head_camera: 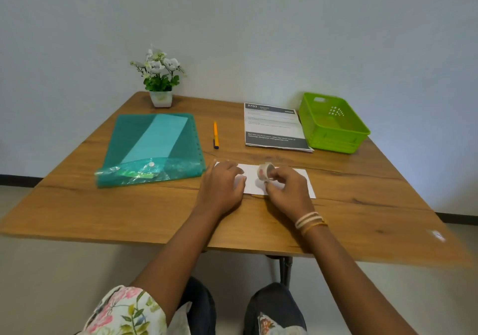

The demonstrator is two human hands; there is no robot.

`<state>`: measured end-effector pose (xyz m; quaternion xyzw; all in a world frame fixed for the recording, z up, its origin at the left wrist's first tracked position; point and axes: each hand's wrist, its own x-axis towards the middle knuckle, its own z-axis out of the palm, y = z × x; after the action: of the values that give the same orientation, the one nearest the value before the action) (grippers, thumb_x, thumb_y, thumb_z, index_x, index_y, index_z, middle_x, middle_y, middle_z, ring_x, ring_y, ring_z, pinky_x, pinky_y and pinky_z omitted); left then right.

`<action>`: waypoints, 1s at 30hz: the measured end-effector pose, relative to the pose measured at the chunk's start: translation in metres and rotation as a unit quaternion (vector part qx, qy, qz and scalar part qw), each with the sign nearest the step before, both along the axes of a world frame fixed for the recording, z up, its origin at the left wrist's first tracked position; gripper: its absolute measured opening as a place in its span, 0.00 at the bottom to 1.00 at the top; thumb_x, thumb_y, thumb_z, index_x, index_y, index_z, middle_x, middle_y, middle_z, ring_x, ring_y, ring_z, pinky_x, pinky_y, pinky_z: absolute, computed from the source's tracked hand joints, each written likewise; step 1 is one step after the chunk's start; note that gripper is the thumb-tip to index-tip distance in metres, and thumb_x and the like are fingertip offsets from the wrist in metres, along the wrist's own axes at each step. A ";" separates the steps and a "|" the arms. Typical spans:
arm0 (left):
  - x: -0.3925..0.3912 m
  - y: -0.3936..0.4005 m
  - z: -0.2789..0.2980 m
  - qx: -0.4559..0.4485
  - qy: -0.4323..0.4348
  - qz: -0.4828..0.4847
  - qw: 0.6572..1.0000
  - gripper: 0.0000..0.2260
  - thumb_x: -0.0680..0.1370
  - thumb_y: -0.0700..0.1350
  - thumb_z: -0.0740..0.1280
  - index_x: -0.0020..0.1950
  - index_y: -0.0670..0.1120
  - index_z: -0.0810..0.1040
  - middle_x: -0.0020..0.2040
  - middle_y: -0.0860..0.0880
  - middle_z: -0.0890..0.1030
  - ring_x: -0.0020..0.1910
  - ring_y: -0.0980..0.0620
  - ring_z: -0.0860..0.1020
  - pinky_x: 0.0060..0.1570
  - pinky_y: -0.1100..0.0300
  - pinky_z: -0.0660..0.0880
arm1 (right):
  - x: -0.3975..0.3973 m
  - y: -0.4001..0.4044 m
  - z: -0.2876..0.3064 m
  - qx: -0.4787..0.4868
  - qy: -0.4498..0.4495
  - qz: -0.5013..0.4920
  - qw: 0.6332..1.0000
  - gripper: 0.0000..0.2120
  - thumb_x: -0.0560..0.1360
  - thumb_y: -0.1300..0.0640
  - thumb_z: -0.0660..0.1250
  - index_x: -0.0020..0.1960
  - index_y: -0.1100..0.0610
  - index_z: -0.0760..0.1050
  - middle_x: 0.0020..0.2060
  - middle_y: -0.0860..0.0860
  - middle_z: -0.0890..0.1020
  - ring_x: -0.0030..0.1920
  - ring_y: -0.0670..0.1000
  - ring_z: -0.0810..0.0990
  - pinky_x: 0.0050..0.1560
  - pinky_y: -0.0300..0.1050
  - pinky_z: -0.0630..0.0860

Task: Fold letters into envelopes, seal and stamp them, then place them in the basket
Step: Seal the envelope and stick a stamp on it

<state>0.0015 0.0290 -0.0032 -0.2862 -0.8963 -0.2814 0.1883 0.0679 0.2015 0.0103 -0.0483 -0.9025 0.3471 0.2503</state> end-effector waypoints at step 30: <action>0.057 0.040 0.009 0.206 -0.240 -0.066 0.946 0.10 0.69 0.44 0.77 0.49 0.49 0.82 0.50 0.56 0.81 0.44 0.60 0.79 0.38 0.72 0.76 | 0.053 0.001 -0.007 0.028 0.138 -0.008 0.990 0.06 0.72 0.58 0.71 0.48 0.57 0.83 0.44 0.49 0.85 0.45 0.44 0.81 0.47 0.38 0.80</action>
<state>0.0583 0.0687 0.0060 -0.2240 -0.8163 -0.5324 0.0037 0.1213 0.2028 0.0036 0.0000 -0.8681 0.3231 0.3769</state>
